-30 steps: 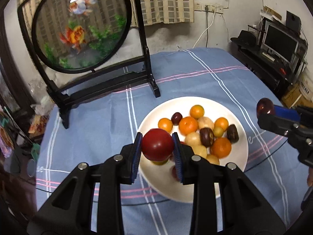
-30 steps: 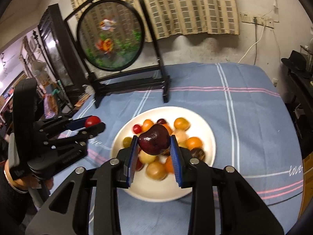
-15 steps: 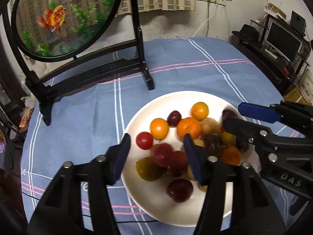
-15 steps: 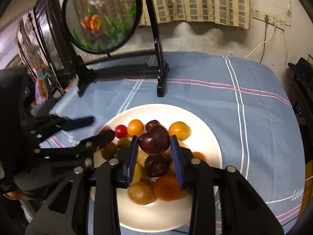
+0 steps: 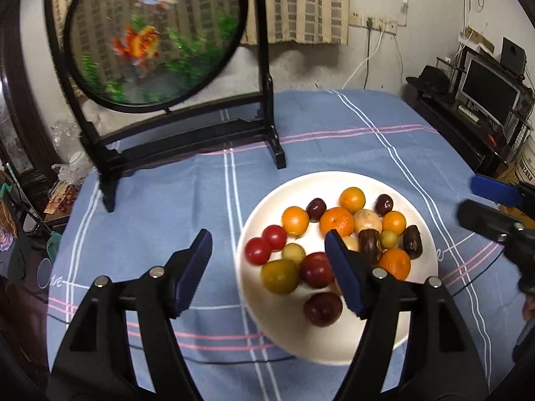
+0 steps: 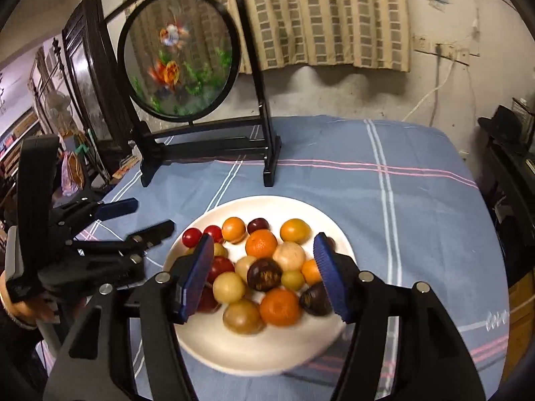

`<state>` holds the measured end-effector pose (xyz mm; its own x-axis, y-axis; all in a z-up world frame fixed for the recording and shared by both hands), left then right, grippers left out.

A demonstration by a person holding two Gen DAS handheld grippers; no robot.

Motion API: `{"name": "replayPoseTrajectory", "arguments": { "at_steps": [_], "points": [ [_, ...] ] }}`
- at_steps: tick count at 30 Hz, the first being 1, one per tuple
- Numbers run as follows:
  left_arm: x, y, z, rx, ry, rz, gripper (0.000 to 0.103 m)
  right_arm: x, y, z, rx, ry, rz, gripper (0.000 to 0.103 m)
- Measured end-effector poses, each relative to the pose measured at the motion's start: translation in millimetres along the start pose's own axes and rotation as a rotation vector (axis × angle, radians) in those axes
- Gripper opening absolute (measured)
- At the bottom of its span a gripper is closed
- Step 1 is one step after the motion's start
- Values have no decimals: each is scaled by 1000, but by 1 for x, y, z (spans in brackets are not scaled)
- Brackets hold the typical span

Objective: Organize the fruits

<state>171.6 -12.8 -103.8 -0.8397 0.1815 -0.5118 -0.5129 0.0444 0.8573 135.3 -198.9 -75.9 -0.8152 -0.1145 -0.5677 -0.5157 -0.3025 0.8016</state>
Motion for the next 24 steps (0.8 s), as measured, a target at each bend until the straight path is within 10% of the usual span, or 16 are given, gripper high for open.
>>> {"name": "replayPoseTrajectory", "arguments": {
  "at_steps": [14, 24],
  "points": [
    [98, 50, -8, -68, 12, 27, 87, 165, 20, -47, 298, -164, 179, 67],
    [136, 68, 1, -34, 51, 55, 87, 201, 11, -73, 361, -289, 180, 67]
  ]
}}
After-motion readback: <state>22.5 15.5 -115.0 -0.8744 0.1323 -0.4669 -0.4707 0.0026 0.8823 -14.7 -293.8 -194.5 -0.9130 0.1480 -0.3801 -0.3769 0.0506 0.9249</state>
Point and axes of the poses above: each gripper's, at about its wrist camera, not at the fingertips, and y roughly against the way its jaws point, z to its left, x to its underside, the point moved 2 cm from there along -y, roughly the way its jaws point, and after that the axes turned 13 degrees about z, right-handed, at the moved point
